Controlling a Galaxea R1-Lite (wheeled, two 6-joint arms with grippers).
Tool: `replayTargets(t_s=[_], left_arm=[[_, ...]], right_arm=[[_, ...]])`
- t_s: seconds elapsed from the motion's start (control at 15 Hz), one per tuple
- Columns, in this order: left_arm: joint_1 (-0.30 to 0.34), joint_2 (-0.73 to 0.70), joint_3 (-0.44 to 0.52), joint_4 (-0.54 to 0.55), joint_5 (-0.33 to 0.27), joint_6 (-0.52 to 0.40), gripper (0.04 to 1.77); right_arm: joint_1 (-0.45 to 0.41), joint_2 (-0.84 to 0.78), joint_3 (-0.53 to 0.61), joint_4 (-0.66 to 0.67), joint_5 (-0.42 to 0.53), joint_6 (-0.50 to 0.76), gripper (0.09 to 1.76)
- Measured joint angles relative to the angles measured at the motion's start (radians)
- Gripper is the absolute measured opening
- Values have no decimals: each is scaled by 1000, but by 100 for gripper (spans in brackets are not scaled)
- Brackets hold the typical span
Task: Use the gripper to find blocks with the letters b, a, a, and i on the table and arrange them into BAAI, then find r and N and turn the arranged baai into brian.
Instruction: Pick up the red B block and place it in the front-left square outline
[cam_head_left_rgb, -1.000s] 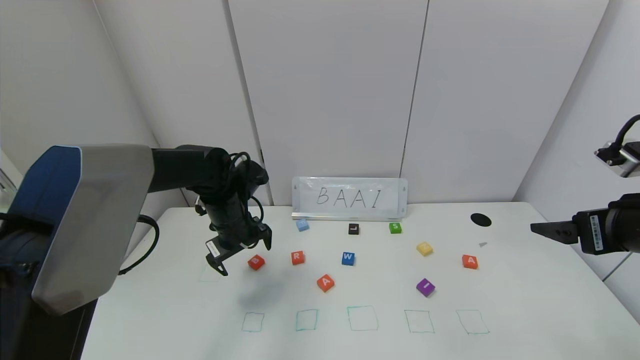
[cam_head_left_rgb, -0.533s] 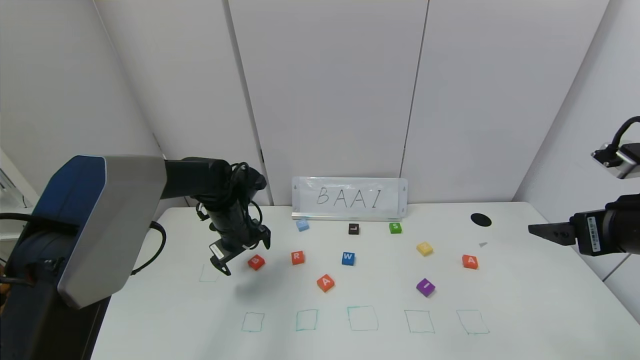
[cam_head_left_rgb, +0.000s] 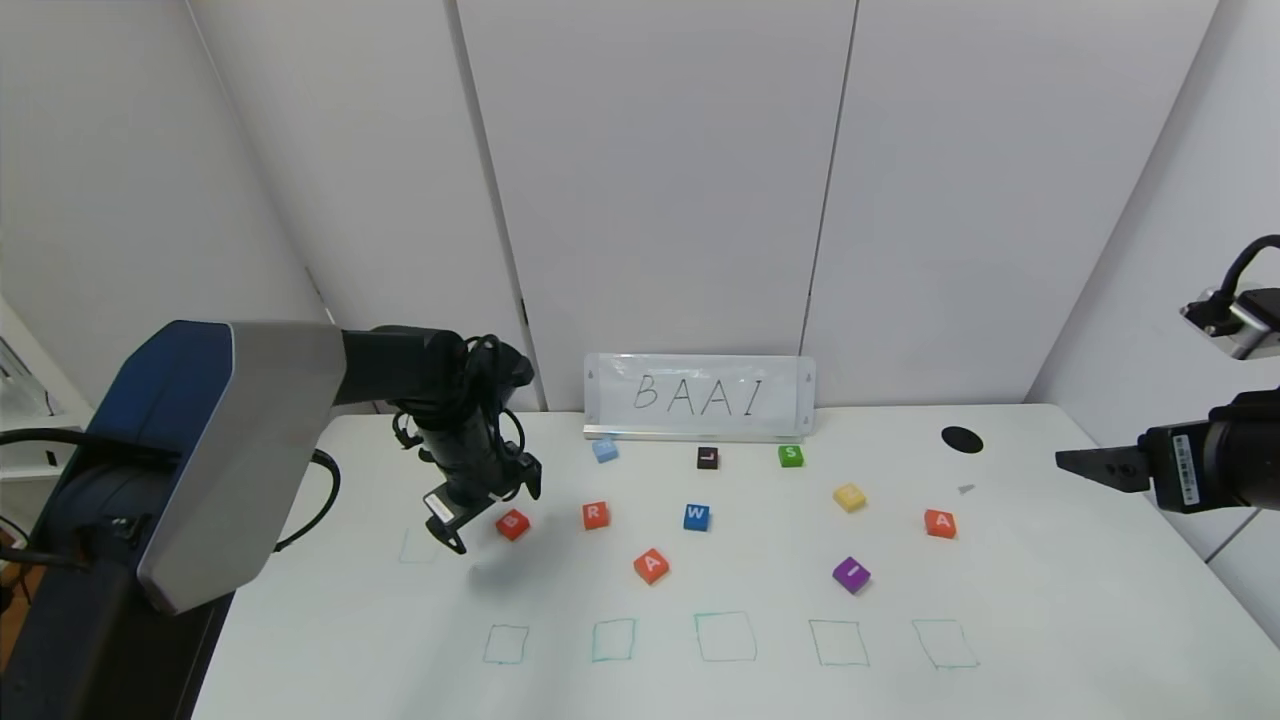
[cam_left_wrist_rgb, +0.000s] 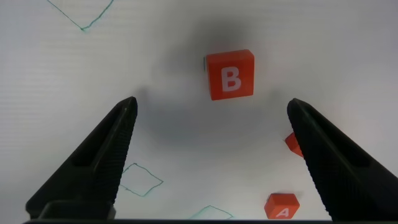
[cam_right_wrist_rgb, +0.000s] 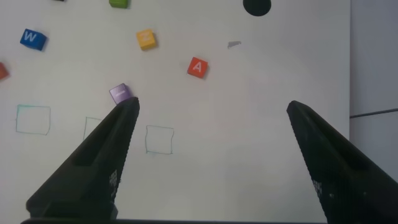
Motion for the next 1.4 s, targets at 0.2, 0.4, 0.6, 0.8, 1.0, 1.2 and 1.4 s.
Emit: replayTargets(t_s=[0.2,0.4,0.6,0.8,1.0,1.2,1.4], left_arm=[[1,14,-1,-14,13,-7,172],[0,24,-1,-17,15,-8,172],[-2,31,-1,-52,22,-24,172],[-3,42,-1,-64,29,-31,172],[-4,48,-1,-66,31,-31,161],[-4,52,-1,-65,42,-29,112],[-6,62,0,-64,45,-27,79]], right_arm=[[1,0,1,0,0,-1,171],[1,-1,1,0,0,-1,171],[1,-5,2,0,0,-1,171],[1,-7,5,-1,0,-2,171],[1,-7,1,-2,0,-3,171],[1,-7,5,-2,1,-3,171],[1,-9,6,-2,1,-3,171]])
